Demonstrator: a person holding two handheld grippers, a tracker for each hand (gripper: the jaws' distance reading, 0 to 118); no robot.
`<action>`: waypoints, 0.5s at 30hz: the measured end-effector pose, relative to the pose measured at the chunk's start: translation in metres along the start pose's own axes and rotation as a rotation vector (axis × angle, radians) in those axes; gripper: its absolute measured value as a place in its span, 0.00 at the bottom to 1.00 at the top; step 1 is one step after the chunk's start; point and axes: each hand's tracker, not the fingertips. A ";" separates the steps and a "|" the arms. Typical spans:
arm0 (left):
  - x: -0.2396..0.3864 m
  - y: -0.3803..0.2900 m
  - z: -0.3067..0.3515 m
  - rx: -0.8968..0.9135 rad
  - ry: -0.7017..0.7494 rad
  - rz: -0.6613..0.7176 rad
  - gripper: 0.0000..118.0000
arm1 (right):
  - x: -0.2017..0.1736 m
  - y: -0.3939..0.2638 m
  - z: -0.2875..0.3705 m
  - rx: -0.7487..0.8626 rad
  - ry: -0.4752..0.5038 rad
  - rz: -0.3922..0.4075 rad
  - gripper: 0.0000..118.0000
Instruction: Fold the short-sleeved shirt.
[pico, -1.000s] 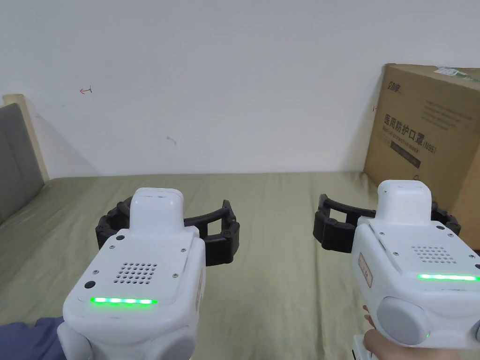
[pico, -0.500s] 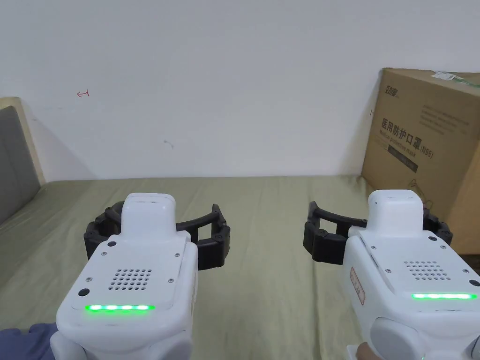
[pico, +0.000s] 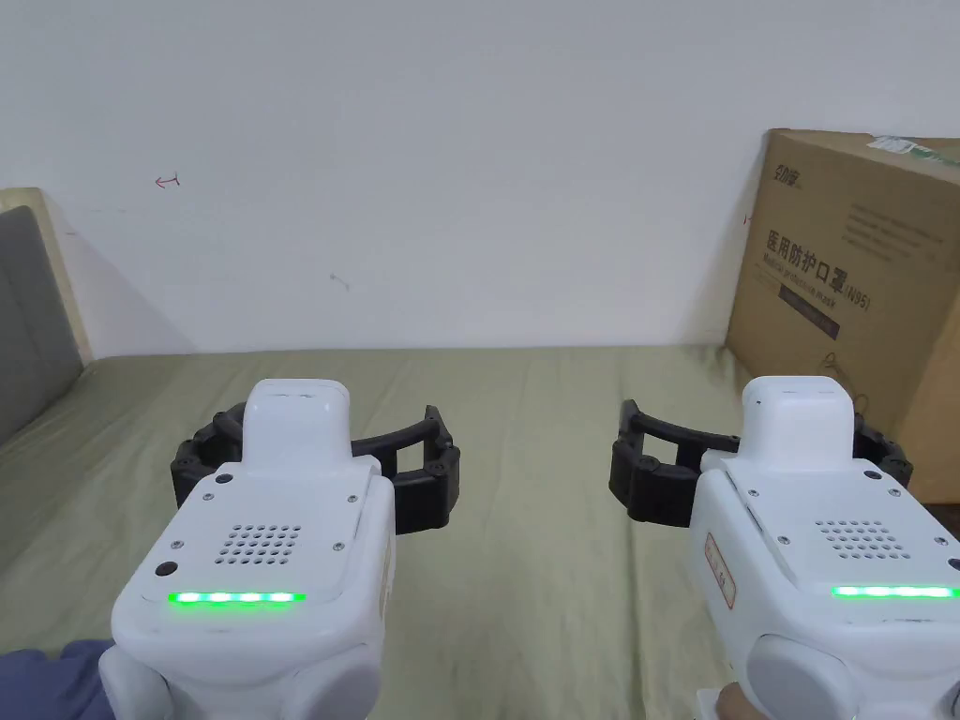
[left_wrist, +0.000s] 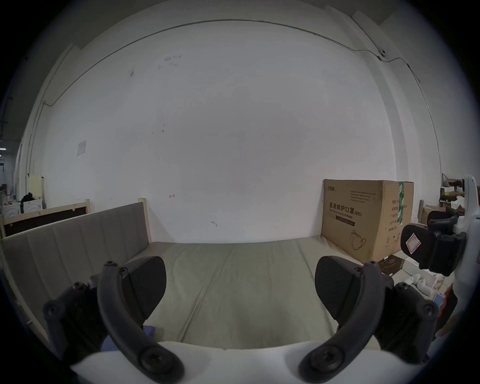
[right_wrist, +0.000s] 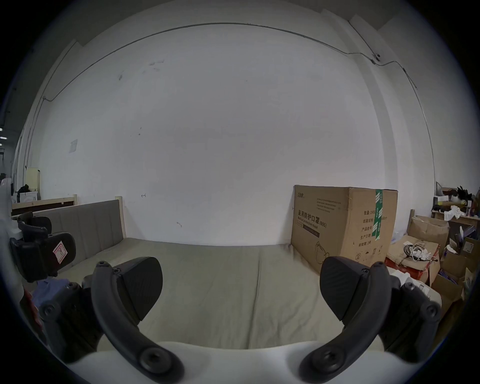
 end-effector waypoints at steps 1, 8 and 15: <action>-0.001 0.000 0.000 -0.003 -0.001 0.007 0.98 | 0.000 0.000 0.000 -0.002 0.000 0.002 1.00; -0.004 -0.003 0.000 -0.013 0.016 0.023 0.98 | 0.004 -0.001 0.005 0.012 -0.001 -0.004 1.00; -0.005 -0.004 0.001 -0.027 0.002 0.044 0.97 | 0.003 -0.001 0.005 0.004 -0.013 -0.026 1.00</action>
